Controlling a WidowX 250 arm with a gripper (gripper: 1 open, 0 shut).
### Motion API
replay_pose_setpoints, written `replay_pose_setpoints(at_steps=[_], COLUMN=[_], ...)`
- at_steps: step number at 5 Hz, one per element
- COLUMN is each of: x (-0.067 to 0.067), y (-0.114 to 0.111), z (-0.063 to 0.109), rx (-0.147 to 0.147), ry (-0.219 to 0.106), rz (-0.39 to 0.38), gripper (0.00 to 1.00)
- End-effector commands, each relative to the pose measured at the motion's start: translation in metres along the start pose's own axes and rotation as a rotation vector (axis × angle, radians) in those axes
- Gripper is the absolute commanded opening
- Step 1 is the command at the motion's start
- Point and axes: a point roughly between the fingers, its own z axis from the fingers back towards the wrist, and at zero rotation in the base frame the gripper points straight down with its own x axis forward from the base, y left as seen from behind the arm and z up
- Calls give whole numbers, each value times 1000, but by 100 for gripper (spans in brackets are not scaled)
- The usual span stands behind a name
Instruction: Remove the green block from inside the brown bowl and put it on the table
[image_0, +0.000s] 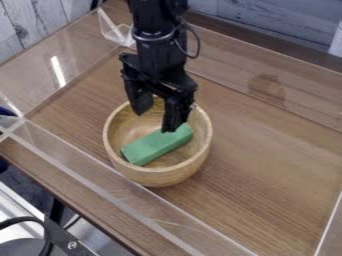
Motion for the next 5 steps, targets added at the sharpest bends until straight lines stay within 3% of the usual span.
replay_pose_setpoints(at_steps=[1,5], x=[3,1], y=[2,-1], z=[-4,-36], rx=[15,26], ry=[-10,36], rz=[-7,-24], gripper=[100,100])
